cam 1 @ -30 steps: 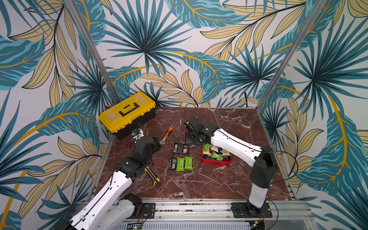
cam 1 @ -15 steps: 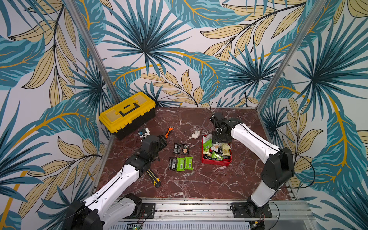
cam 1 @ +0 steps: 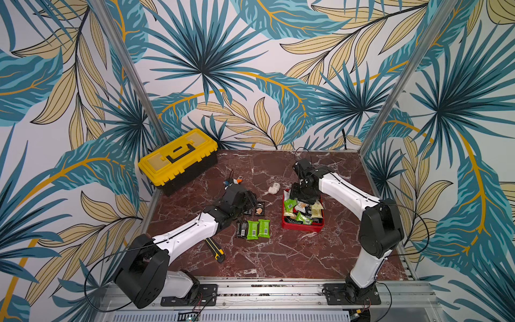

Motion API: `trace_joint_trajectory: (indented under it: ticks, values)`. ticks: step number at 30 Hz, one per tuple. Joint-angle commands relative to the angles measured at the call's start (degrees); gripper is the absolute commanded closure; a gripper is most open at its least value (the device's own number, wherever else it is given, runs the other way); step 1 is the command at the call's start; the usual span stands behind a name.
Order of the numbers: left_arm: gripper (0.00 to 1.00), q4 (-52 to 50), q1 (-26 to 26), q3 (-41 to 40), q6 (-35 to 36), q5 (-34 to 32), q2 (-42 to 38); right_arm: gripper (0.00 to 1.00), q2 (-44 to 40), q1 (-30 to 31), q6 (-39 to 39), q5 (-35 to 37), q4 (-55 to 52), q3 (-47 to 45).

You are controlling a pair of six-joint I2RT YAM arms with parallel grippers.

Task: Take the cookies out of the storage box
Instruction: Pick up the cookie from the storage box.

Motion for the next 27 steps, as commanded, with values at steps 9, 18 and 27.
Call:
trace_joint_trajectory:
  ticks: [9, 18, 27]
  values:
    - [0.32, -0.8, -0.1, 4.2, 1.1, -1.4, -0.1, 0.33, -3.4, 0.1, 20.8, -4.3, 17.6, -10.4]
    - [0.32, -2.3, 0.0, 4.5, 2.5, -2.4, -1.8, 0.35, -2.1, -0.2, 25.9, -4.7, 23.0, -13.8]
    - [0.32, -4.2, 0.1, 4.3, 3.6, -3.2, -3.7, 0.38, -0.8, -0.4, 28.2, -3.5, 23.9, -15.3]
